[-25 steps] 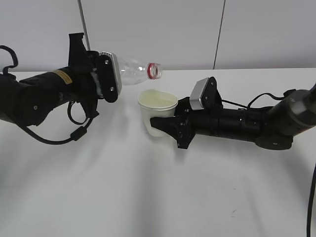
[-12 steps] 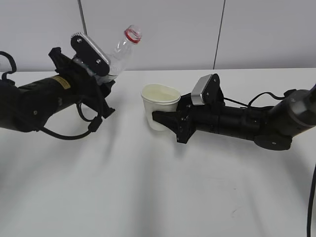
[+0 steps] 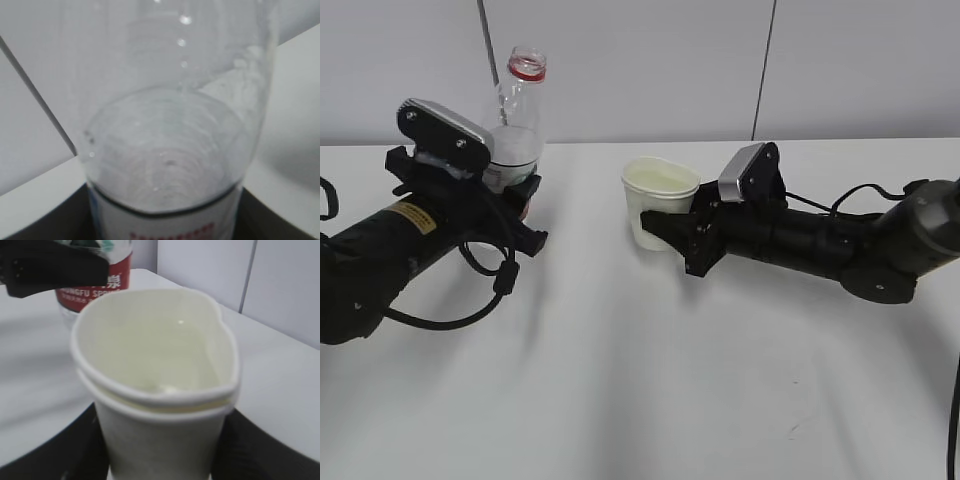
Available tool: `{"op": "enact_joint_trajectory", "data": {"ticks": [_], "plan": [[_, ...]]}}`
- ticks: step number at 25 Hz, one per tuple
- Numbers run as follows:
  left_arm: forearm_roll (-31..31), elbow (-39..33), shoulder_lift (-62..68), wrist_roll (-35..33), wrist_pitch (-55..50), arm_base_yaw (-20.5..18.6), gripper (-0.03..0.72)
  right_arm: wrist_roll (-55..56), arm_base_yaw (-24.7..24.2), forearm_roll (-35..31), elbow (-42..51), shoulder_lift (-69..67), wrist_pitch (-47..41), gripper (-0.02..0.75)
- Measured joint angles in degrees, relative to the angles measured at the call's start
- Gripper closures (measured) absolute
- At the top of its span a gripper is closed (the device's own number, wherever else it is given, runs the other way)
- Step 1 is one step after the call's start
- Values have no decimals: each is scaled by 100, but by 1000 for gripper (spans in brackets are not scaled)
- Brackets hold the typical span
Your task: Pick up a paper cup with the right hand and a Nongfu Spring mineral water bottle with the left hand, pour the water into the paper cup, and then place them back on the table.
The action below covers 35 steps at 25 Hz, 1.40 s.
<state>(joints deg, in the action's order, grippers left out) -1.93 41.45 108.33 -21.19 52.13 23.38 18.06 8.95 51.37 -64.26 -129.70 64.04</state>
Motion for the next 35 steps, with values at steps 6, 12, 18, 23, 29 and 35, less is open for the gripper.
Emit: {"op": "enact_joint_trajectory", "data": {"ticks": [6, 12, 18, 23, 29, 35], "plan": [[93, -279, -5, 578, 424, 0, 319, -164, -91, -613, 0, 0, 0, 351], [571, -279, 198, 1228, 956, 0, 319, -321, -251, -1068, 0, 0, 0, 351], [1047, -279, 578, 1618, 1087, 0, 319, -591, -357, -1607, 0, 0, -68, 351], [1112, -279, 757, 1747, 1087, 0, 321, -735, -357, -1642, 0, 0, -302, 351], [1144, -279, 758, 1788, 1114, 0, 321, -742, -357, -1741, 0, -212, -208, 351], [1227, -279, 763, 1804, 1125, 0, 321, -756, -357, -1753, 0, -435, -39, 351]]}}
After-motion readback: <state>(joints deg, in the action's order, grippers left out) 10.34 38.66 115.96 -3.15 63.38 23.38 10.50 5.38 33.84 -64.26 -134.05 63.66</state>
